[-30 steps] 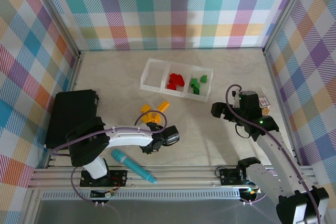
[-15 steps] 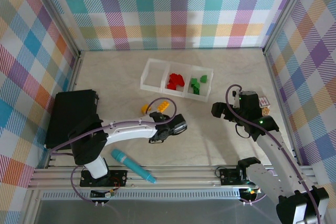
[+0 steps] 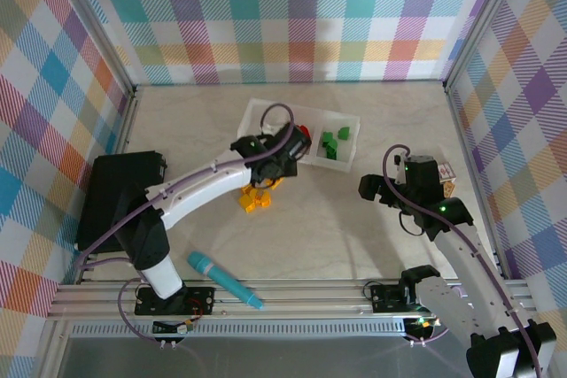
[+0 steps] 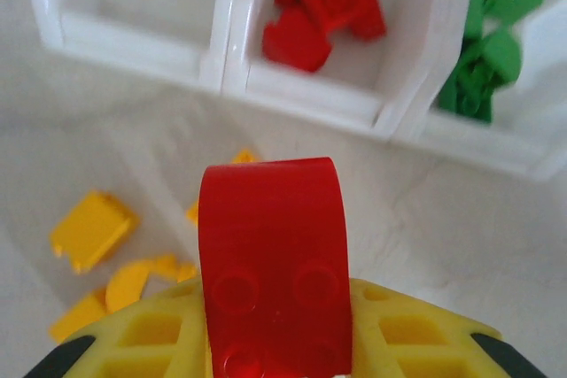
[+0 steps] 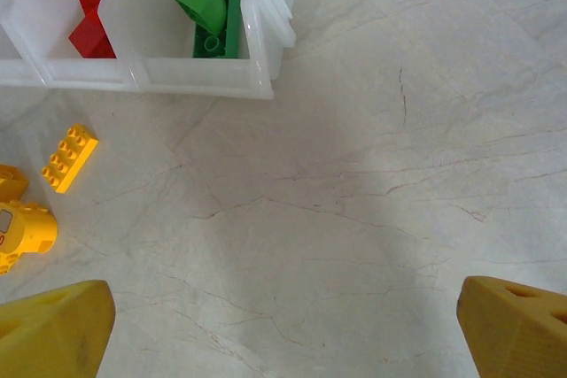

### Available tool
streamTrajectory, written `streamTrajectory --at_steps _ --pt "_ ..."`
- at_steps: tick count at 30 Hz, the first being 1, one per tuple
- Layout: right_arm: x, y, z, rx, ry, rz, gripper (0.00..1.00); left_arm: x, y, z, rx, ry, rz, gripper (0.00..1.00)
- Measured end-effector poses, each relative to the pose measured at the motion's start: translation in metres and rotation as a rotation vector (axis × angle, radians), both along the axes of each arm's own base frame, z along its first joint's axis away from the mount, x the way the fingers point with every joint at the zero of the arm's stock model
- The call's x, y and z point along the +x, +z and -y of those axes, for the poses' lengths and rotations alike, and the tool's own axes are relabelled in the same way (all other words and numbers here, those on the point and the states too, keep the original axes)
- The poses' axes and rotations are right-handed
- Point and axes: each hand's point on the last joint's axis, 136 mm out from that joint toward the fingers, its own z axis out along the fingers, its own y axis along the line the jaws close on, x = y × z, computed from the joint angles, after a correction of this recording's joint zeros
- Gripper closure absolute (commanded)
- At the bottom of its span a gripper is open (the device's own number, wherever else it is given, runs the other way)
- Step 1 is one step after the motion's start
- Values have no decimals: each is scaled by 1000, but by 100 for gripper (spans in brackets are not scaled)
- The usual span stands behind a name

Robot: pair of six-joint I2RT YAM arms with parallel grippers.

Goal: Sort the legos into containers by color
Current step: Place the lego in the container.

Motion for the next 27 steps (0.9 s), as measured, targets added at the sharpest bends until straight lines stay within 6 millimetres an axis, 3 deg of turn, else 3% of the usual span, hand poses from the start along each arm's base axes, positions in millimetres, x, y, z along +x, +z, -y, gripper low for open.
streamTrajectory --at_steps 6,14,20,25,27 --pt "-5 3 1 4 -2 6 1 70 8 25 -71 -52 20 86" --pt "-5 2 1 3 -2 3 1 117 -37 48 -167 -79 -77 93" --pt "-4 -2 -2 15 4 -23 1 123 -83 54 -190 -77 -168 89" --pt "-5 -2 -5 28 18 -26 1 123 -97 55 -182 -74 -190 78" --pt "-5 -3 -6 30 20 -29 1 123 -100 54 -180 -70 -195 68"
